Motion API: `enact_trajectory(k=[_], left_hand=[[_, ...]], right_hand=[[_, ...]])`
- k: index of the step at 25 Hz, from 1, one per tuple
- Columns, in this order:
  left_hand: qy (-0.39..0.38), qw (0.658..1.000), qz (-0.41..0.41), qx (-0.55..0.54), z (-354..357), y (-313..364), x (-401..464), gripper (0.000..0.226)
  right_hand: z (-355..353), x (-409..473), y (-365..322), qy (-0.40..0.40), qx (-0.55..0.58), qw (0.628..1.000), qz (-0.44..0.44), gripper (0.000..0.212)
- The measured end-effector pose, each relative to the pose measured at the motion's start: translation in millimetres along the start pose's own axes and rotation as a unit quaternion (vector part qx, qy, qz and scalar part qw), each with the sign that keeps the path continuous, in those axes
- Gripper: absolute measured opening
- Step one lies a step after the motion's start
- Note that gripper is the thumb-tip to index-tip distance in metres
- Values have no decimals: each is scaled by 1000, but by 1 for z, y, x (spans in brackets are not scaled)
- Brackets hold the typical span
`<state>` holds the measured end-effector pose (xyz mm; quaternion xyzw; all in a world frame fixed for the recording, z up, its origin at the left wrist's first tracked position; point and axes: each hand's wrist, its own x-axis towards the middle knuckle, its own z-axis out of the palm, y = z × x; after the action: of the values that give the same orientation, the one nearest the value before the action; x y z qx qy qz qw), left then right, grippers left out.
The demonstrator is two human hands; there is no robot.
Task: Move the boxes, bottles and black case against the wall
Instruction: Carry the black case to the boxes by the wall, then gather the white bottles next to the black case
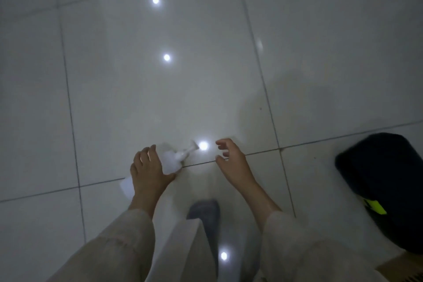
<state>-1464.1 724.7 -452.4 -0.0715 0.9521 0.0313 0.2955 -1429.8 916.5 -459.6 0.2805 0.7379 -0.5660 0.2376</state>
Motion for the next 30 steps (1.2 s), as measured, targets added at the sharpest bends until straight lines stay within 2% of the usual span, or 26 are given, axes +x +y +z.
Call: enact_trajectory(k=[3,6,8,10,13,16,18,21,24,27,30], left_hand=[[-40,996,-2,75,25,-22,9,98],[38,996,35,75,41,-27,13,64],[28,999,22,11,32,-19,14,59],[13,996,19,-81,18,-6,18,67],[30,976,66,-207,-8,27,17,80],[30,957,144,-249,-32,76,9,74],[33,943,181,-277,-48,113,1,69],[-4,917,246,-315,-69,172,-14,72],[-26,906,340,-249,-84,225,-31,76],[-28,897,390,-205,-88,272,-50,68],[-39,891,413,-185,-79,308,-64,58]], right_hand=[[32,14,-2,-45,-20,999,-14,35],[52,20,3,-61,-10,998,-12,34],[55,18,4,-62,11,998,12,36],[51,12,-1,-57,62,996,34,42],[31,4,-22,-40,146,988,38,61],[-3,2,-50,-1,190,982,-3,73],[-34,1,-68,49,175,982,-50,70],[-94,-11,-81,141,141,976,-89,59],[-164,-31,-71,246,145,955,-84,54],[-236,-61,-42,384,198,899,-70,49],[-295,-89,-3,505,222,833,-40,70]])
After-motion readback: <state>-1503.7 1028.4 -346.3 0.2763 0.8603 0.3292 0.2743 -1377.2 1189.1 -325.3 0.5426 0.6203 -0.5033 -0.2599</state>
